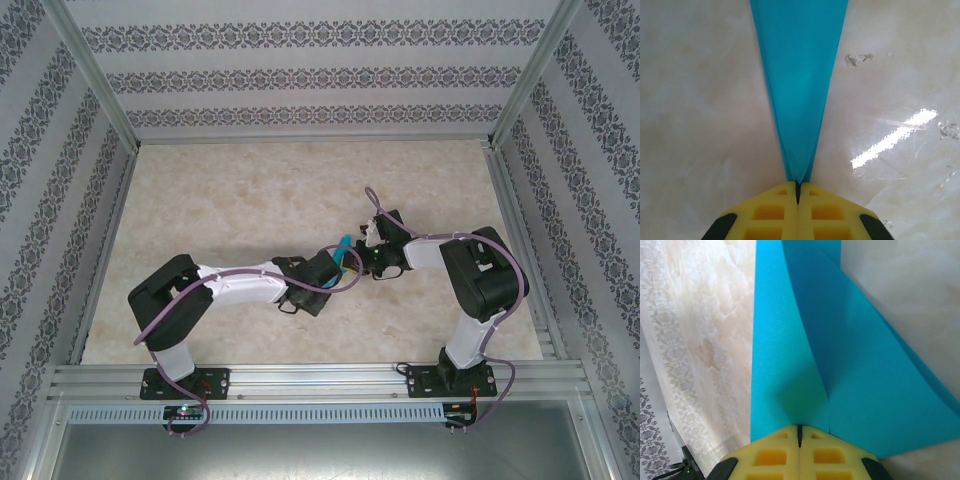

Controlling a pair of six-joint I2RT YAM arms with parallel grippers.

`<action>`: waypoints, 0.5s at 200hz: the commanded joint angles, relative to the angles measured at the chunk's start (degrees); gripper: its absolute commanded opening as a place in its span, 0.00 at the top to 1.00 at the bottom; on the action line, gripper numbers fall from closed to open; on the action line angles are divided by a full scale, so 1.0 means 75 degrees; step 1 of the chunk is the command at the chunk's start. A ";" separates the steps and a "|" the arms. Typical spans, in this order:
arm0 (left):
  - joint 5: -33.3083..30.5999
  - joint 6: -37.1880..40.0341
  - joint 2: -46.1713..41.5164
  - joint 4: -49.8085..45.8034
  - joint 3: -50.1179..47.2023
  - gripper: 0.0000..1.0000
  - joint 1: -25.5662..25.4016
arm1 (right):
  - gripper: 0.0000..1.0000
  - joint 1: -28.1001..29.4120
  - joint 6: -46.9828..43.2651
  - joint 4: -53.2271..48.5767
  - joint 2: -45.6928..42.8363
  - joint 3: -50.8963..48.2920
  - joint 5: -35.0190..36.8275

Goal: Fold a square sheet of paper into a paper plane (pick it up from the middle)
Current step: Fold the wing for the fifth time at the center of the table.

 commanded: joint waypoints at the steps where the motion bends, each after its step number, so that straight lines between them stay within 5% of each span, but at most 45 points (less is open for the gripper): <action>1: -0.0015 0.0069 -0.0148 -0.0704 -0.0301 0.93 -0.0098 | 1.00 -0.0050 -0.0279 -0.0942 0.0472 -0.0254 0.0924; 100: 0.0983 -0.0058 -0.1262 -0.0451 0.0127 0.81 0.0329 | 1.00 -0.0039 -0.0315 -0.1014 0.0390 -0.0226 0.0915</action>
